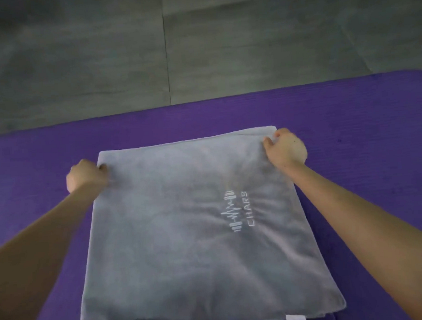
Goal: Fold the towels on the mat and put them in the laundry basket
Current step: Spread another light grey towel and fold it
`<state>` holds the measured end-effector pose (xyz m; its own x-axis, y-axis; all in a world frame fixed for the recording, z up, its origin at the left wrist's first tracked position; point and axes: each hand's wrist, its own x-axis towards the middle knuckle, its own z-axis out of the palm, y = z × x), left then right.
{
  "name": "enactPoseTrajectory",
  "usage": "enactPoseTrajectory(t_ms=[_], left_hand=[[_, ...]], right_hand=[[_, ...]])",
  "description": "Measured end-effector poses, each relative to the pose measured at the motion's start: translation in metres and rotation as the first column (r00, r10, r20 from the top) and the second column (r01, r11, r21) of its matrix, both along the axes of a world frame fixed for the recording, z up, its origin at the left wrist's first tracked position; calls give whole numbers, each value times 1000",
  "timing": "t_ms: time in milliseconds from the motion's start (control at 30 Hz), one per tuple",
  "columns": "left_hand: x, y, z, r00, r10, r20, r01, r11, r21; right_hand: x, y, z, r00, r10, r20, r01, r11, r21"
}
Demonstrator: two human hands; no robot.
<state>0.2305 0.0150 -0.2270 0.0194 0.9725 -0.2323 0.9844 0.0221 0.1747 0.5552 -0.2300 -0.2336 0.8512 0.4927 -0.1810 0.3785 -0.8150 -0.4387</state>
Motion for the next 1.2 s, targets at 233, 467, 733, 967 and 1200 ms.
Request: enactPoseTrajectory(t_ms=[233,467,733,967,1200], left_hand=[[3,20,-20,908,219,359,-186,975,-124],[7,48,-24,801,128,586,-114,992,-61],[-7,28,-14,946,81,315,-25,984,-176],[94,36,11,922,-204,329,152,973,175],[106,-82,10,736,-673,76,657,737,158]], right_hand=[[33,23,-17,995,-95,-23,96,994,46],[40,25,-23,978,-171,-118,188,970,153],[48,19,-8,996,-18,-90,25,996,87],[70,-15,-3,933,-356,53,352,933,80],[26,-97,-3,947,31,321,-23,999,-27]])
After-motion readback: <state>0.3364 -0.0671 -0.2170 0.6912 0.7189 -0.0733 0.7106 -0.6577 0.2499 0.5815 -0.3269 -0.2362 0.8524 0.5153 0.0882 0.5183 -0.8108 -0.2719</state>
